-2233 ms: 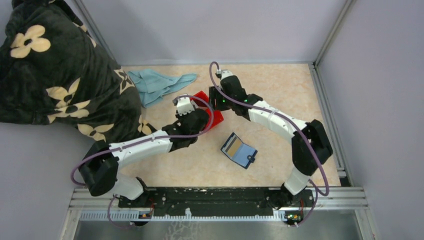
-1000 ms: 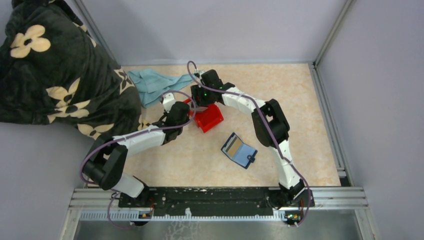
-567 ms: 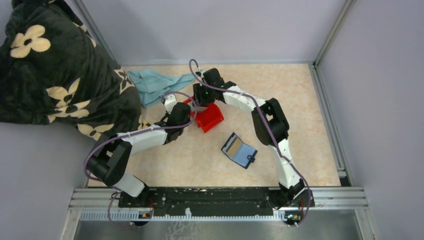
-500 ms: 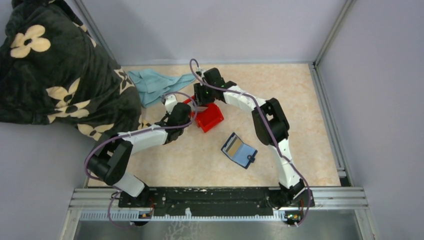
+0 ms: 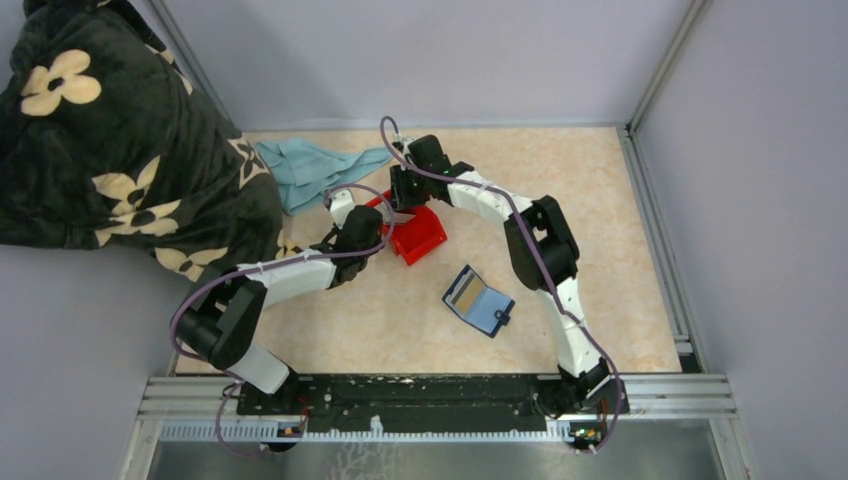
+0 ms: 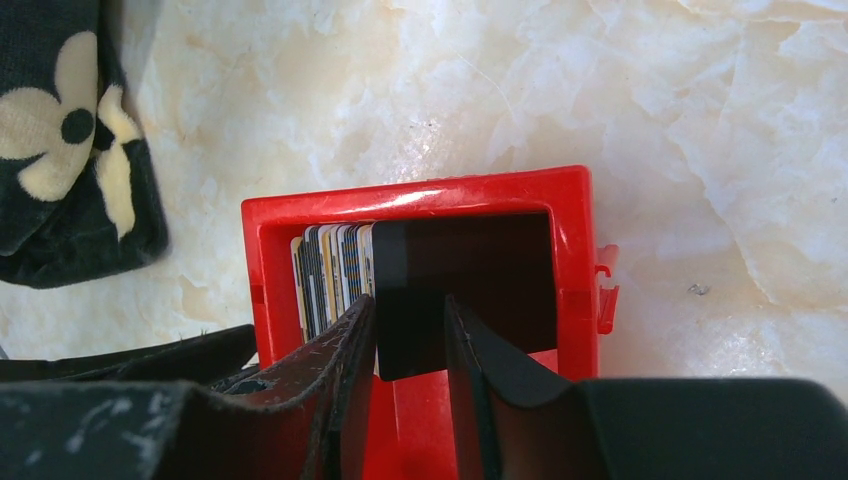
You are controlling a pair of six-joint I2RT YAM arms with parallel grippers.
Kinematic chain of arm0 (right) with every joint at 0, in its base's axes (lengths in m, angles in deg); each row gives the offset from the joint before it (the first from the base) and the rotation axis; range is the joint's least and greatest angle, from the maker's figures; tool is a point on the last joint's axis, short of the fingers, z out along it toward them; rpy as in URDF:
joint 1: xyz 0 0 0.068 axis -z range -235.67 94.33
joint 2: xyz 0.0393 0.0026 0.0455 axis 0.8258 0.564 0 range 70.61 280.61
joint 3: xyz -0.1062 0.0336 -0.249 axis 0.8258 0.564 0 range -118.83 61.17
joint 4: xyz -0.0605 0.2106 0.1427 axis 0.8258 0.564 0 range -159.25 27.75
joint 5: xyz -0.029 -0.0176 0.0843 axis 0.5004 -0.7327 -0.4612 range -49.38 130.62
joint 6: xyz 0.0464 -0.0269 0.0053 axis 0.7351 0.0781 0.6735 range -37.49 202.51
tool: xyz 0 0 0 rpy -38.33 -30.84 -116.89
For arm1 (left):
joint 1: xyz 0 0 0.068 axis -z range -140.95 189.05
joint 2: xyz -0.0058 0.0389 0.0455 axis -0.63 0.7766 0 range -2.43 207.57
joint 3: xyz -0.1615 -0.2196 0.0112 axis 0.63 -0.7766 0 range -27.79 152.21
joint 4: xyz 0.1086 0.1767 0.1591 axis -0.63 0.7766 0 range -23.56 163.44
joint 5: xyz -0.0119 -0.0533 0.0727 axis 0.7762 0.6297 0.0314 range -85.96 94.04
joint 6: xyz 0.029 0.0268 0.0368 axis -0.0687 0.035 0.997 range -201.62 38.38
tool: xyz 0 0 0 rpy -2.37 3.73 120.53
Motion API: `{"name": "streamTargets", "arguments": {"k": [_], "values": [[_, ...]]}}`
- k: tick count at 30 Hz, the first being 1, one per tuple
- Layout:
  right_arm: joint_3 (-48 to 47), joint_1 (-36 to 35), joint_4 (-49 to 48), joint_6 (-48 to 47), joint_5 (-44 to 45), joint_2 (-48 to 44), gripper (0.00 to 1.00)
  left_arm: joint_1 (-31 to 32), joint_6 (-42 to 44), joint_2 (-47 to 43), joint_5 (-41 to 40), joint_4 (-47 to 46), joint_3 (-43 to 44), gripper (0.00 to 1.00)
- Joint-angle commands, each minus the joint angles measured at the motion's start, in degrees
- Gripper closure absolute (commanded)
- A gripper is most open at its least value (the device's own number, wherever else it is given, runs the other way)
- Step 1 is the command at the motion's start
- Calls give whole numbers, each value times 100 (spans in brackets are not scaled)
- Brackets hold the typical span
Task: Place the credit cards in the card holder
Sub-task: Pick up the credit card from the storage box.
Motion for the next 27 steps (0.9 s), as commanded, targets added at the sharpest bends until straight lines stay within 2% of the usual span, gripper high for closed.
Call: {"name": "streamTargets", "arguments": {"k": [1, 12, 27], "values": [[45, -89, -84, 35, -71, -351, 70, -48, -45, 7, 50, -102, -8, 60], [185, -124, -84, 46, 22, -606, 71, -49, -84, -64, 96, -57, -55, 60], [289, -135, -51, 1, 205, -808, 79, -48, -84, -114, 111, 10, -41, 60]]}}
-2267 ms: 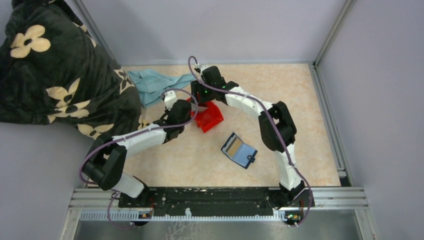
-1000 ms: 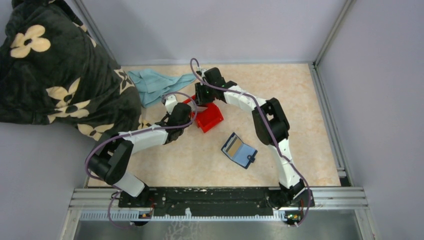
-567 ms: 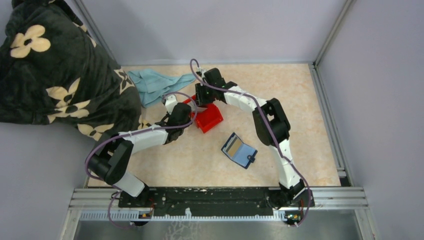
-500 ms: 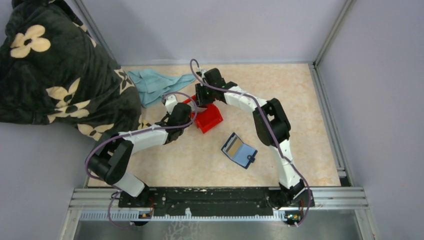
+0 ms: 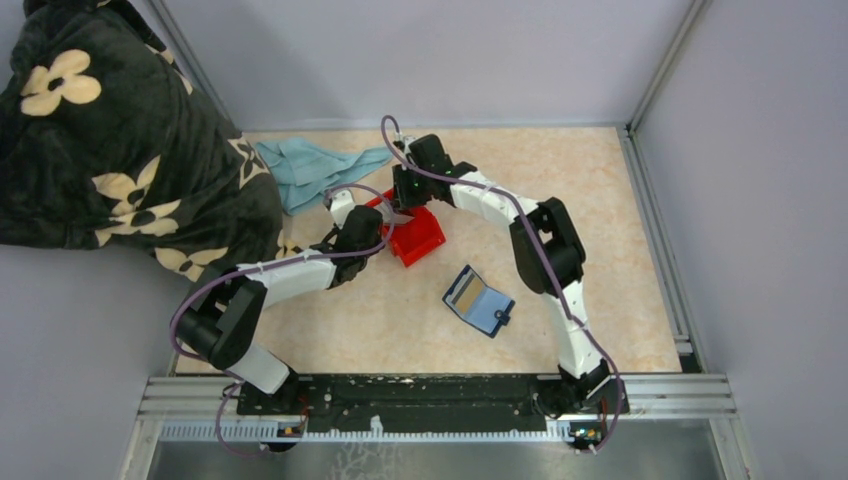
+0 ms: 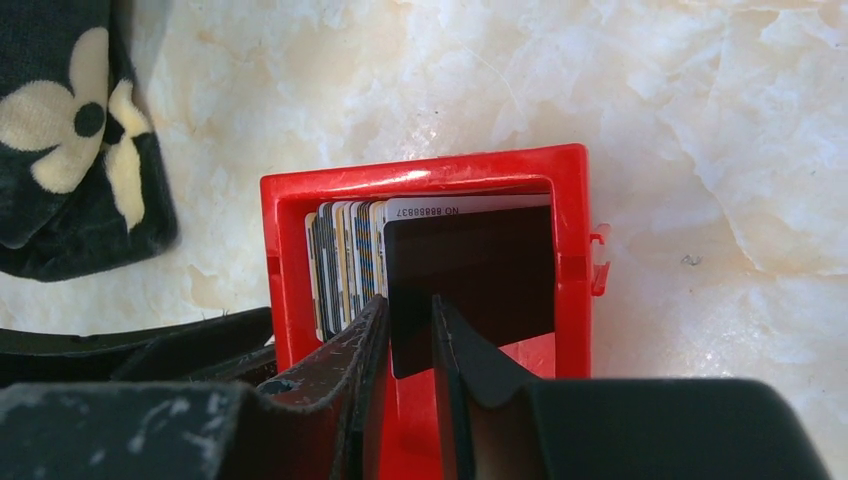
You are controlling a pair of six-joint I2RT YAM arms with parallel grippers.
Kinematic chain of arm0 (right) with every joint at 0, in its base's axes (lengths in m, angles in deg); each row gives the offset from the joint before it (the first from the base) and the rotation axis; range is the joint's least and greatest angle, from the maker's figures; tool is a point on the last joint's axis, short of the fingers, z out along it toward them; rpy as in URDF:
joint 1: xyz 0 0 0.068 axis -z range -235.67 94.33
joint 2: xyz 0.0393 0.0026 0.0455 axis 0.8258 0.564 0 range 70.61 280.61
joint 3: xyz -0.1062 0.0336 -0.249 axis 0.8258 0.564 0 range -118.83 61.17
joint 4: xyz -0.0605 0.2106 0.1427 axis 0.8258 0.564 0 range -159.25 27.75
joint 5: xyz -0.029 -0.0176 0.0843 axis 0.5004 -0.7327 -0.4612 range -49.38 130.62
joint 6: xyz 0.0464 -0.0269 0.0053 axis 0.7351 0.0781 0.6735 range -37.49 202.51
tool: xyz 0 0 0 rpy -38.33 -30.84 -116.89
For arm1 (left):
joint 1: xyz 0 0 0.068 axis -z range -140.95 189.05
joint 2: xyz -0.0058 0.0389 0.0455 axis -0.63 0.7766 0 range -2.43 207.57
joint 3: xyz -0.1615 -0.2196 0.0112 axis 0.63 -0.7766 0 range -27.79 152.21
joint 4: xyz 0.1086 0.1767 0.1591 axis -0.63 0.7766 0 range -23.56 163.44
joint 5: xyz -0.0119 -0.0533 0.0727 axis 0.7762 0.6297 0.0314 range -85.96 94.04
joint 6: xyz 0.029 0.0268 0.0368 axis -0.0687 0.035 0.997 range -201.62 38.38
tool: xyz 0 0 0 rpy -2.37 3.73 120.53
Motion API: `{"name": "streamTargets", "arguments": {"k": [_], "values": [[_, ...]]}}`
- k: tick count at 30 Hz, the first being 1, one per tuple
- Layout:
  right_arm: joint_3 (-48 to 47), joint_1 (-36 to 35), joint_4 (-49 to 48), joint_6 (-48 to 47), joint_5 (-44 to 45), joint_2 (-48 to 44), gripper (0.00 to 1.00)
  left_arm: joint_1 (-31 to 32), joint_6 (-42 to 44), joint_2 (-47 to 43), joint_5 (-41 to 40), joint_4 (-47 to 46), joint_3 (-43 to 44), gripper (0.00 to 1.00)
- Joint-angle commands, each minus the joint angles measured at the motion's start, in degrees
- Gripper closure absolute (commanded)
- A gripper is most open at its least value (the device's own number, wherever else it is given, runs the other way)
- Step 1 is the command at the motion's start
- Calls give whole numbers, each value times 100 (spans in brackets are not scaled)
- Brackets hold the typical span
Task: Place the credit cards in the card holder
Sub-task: Pick up the credit card from the storage box.
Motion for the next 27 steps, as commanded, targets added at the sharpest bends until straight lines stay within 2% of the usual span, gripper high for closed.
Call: {"name": "streamTargets", "arguments": {"k": [1, 8, 15, 22, 27], "values": [[69, -94, -76, -19, 128, -527, 80, -49, -62, -116, 58, 14, -35, 60], [120, -180, 131, -243, 692, -667, 87, -44, -88, -190, 76, 127, -32, 60], [171, -341, 378, -514, 1403, -783, 100, -42, -138, -320, 75, 296, -34, 60], [505, -479, 317, -750, 2236, -1184, 100, -36, -163, -460, 102, 477, -44, 59], [1016, -491, 82, -793, 2512, -1776, 100, -23, -178, -562, 166, 605, -39, 58]]}}
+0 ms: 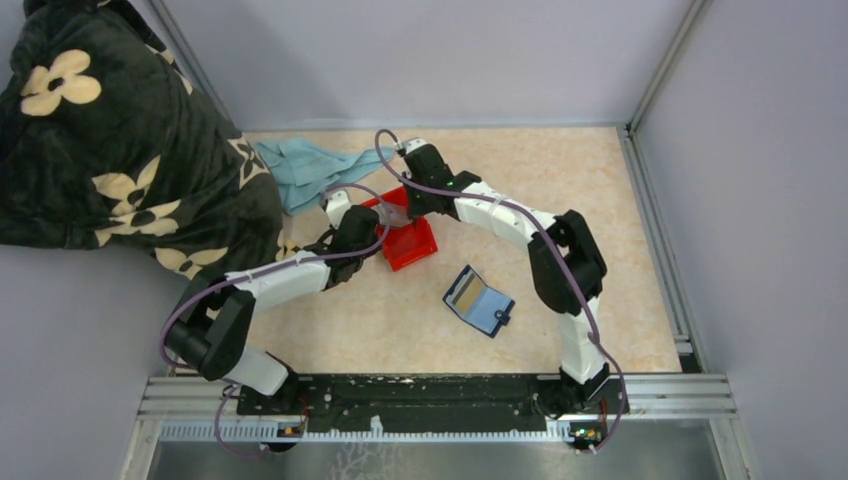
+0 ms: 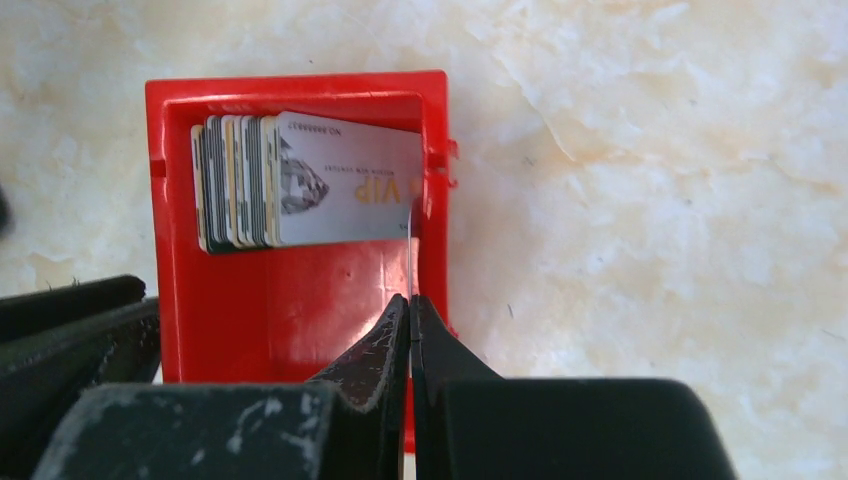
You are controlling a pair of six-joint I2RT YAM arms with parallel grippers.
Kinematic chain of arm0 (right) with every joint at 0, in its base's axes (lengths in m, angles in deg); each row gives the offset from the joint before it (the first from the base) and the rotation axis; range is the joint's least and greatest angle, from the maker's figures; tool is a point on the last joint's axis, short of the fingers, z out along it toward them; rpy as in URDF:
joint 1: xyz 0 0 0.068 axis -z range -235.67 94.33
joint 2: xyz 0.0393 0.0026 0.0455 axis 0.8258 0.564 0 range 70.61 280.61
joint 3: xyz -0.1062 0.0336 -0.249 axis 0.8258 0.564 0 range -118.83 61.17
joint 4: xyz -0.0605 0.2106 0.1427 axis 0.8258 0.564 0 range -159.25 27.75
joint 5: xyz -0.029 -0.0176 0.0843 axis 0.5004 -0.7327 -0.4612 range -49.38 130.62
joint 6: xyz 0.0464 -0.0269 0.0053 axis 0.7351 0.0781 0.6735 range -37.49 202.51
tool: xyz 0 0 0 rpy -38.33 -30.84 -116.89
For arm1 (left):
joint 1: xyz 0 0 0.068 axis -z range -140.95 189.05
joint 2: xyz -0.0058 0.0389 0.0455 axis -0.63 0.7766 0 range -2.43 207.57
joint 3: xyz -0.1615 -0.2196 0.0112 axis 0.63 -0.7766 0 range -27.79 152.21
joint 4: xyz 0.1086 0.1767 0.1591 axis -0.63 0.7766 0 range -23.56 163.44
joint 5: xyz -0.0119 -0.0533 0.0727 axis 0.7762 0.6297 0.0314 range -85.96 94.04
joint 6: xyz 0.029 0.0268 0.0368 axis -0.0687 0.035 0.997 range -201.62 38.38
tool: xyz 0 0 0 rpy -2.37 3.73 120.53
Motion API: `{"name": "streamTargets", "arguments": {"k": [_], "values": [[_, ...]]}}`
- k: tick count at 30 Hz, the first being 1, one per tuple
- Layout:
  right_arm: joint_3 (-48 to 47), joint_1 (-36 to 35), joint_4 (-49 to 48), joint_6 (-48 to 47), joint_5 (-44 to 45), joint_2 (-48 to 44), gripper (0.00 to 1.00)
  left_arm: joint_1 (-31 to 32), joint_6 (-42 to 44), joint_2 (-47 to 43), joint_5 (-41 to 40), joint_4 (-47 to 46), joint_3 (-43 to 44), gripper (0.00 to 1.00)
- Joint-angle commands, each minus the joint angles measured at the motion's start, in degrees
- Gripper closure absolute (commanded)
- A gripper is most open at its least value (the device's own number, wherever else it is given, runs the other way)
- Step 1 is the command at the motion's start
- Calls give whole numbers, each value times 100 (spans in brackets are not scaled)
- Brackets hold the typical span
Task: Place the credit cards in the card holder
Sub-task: Pick up the credit card from the storage box, then insert the credit card into the card holder.
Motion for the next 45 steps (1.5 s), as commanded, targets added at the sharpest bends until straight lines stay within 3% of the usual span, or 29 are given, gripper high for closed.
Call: {"name": "streamTargets", "arguments": {"k": [1, 12, 15, 23, 30, 38, 45], "values": [[299, -57, -290, -102, 413, -896, 100, -10, -57, -246, 81, 154, -41, 58], [1584, -189, -293, 132, 342, -2500, 100, 328, 201, -814, 398, 408, 79, 55], [2137, -183, -213, 249, 100, -3095, 100, 408, 500, -1038, 916, 239, -13, 54], [3679, -188, 39, 763, -742, -4863, 100, 476, 1524, -1823, 2925, -1276, -855, 51], [4897, -126, -158, 1228, -1690, -5863, 100, 689, 2095, -1702, 4648, -1964, -911, 50], [5762, 516, -510, 1500, -2936, -6637, 100, 1120, 2531, -1174, 5527, -1954, -526, 50], [6030, 950, -717, 1579, -3712, -6778, 100, 1199, 2742, -892, 6320, -2001, -417, 50]]}}
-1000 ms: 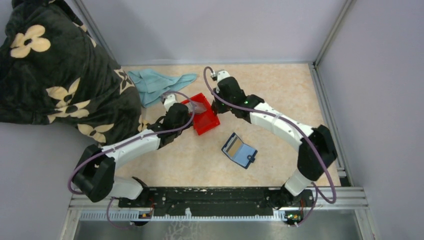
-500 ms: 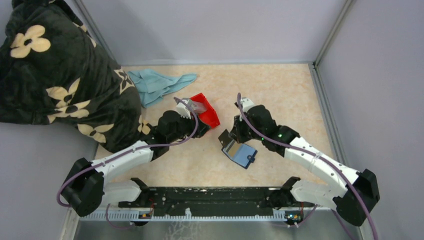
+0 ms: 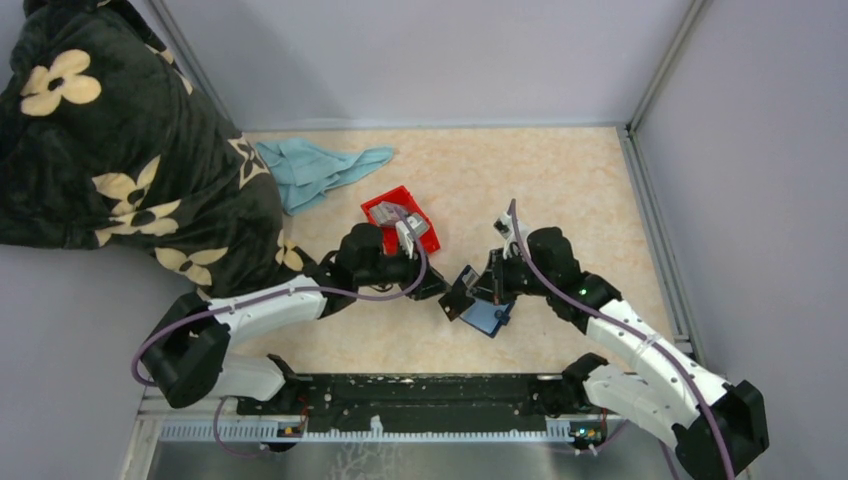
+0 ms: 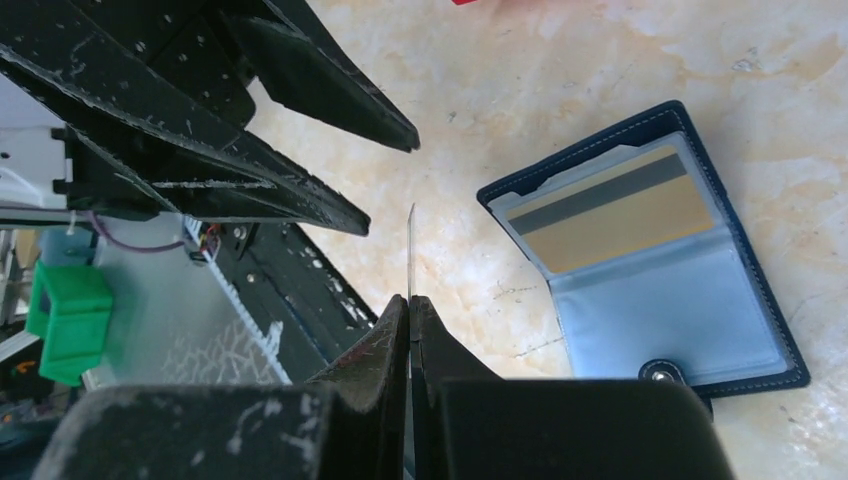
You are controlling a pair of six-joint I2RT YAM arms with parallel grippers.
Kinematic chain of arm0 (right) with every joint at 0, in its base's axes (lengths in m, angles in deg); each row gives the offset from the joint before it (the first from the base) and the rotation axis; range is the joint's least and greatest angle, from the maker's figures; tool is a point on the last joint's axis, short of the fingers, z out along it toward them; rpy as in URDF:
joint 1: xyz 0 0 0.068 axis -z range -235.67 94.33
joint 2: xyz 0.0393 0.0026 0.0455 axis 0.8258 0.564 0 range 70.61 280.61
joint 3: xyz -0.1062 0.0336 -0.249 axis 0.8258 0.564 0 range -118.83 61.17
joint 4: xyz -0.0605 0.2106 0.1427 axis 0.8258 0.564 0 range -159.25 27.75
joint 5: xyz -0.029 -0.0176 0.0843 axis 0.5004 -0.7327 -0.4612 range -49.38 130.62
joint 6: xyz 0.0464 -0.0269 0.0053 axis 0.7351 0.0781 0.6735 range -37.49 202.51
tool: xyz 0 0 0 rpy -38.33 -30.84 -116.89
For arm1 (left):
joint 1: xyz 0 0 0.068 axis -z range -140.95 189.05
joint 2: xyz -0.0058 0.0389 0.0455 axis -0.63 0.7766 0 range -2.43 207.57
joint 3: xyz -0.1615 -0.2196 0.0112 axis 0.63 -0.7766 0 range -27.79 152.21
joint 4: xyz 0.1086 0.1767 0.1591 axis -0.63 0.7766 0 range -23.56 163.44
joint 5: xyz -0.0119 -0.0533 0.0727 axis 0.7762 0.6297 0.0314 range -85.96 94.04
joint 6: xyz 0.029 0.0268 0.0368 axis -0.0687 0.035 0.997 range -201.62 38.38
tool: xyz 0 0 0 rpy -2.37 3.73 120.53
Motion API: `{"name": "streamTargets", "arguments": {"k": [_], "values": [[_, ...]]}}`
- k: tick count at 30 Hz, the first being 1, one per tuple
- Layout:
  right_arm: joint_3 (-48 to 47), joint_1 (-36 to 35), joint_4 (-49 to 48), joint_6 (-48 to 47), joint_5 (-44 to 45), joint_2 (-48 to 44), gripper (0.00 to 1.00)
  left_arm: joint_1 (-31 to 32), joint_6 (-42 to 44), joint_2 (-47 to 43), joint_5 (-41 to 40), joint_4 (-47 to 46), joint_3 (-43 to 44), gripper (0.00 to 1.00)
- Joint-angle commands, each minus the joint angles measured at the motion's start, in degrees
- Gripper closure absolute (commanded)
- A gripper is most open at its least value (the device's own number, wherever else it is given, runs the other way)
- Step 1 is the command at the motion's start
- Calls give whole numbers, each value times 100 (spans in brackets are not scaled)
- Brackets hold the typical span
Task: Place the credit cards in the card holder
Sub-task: Insert the credit card into the card holder.
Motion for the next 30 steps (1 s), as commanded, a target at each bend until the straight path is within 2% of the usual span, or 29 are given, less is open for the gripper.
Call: {"name": "streamTargets", "arguments": {"k": [1, 14, 19, 21, 24, 25, 30], "values": [[65, 180, -503, 109, -726, -104, 100, 30, 321, 140, 779, -212, 229, 50], [189, 412, -772, 182, -1164, 37, 100, 30, 510, 457, 1547, -185, 321, 53], [257, 589, -887, 169, -1336, 138, 100, 29, 520, 613, 1876, -186, 377, 64], [269, 653, -915, 164, -1379, 189, 100, 25, 506, 701, 1969, -183, 393, 71], [277, 696, -948, 161, -1414, 233, 100, 30, 458, 863, 2090, -220, 430, 96], [272, 704, -949, 166, -1403, 241, 100, 30, 431, 918, 2100, -220, 454, 100], [218, 706, -772, 142, -1167, 161, 100, 30, 287, 1091, 1937, -276, 508, 100]]}}
